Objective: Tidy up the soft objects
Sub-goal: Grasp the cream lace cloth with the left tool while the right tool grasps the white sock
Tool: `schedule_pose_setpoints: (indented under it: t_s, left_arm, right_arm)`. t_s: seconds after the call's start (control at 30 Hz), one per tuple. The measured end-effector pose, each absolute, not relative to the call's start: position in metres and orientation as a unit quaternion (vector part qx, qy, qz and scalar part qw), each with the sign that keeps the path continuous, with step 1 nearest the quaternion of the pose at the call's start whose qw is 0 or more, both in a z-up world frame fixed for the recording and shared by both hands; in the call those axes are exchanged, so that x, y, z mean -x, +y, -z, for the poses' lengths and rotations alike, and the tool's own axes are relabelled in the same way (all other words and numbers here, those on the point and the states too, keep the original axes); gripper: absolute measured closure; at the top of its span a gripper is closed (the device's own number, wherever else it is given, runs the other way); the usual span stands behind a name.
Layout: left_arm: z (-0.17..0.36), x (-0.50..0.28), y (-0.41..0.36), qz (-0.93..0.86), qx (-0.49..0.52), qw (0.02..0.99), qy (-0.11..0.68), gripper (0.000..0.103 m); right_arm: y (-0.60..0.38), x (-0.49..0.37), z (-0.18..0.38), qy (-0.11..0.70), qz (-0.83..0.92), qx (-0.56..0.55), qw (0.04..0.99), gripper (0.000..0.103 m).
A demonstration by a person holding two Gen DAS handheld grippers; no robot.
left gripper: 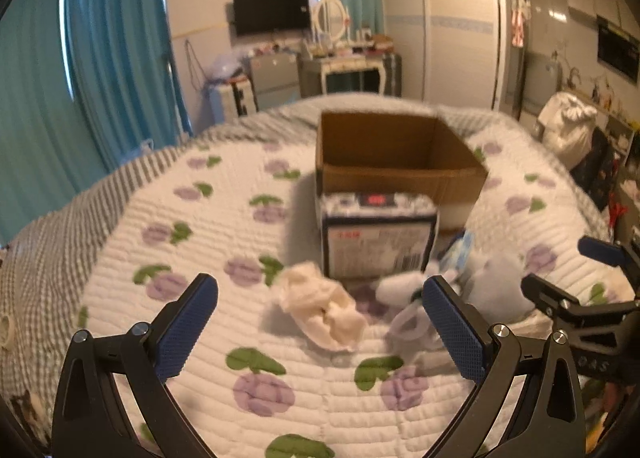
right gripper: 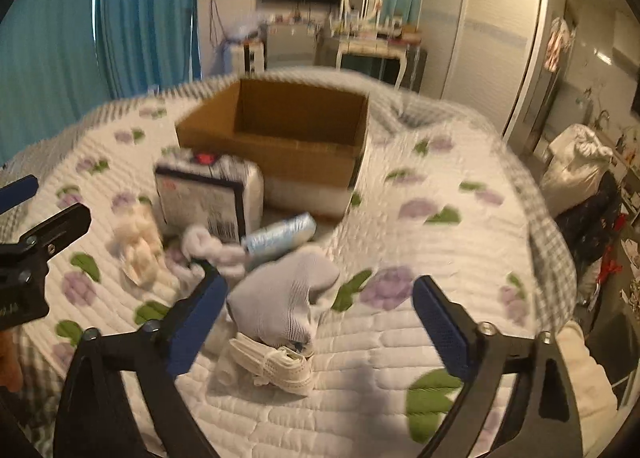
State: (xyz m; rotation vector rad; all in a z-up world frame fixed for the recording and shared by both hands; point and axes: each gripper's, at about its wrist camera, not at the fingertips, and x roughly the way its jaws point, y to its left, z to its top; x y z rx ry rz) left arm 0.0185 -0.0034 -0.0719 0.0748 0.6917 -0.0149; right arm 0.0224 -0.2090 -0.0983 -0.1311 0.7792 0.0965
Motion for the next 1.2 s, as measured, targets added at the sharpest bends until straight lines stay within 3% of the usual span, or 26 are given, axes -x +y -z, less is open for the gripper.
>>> schedule_pose_setpoints:
  t_s: [0.33, 0.37, 0.4, 0.47, 0.57, 0.63, 0.7, 0.83, 1.2]
  left_arm:
    - [0.128, -0.050, -0.001, -0.004, -0.051, 0.916, 0.399, 0.001]
    - [0.133, -0.053, -0.002, -0.005, -0.054, 0.914, 0.402, 0.001]
    - [0.136, -0.055, -0.001, -0.007, -0.055, 0.912, 0.406, 0.001]
    - [0.142, -0.062, 0.000, -0.009, -0.049, 0.909, 0.414, 0.001]
    - [0.150, -0.073, 0.000, -0.009, -0.045, 0.904, 0.424, 0.001]
    - [0.156, -0.078, -0.001, -0.004, -0.048, 0.901, 0.431, 0.012]
    - [0.164, -0.084, -0.003, 0.008, -0.047, 0.890, 0.453, 0.037]
    - [0.167, -0.081, -0.003, 0.027, -0.038, 0.886, 0.462, 0.056]
    - [0.099, -0.036, -0.022, 0.045, -0.053, 0.919, 0.387, 0.059]
  right_arm:
    - [-0.194, -0.066, 0.150, 0.458, -0.081, 0.073, 0.882, 0.014]
    - [-0.194, -0.070, 0.152, 0.468, -0.085, 0.068, 0.877, 0.019]
    - [-0.193, -0.072, 0.153, 0.471, -0.093, 0.065, 0.875, 0.032]
    - [-0.191, -0.075, 0.155, 0.476, -0.113, 0.059, 0.870, 0.044]
    - [-0.188, -0.074, 0.153, 0.469, -0.118, 0.066, 0.873, 0.050]
    - [-0.189, -0.074, 0.148, 0.460, -0.122, 0.062, 0.877, 0.052]
    - [-0.193, -0.072, 0.142, 0.449, -0.122, 0.054, 0.883, 0.054]
    - [-0.201, -0.070, 0.128, 0.427, -0.115, 0.040, 0.896, 0.055]
    - [-0.209, -0.048, 0.079, 0.370, -0.123, 0.039, 0.920, 0.056]
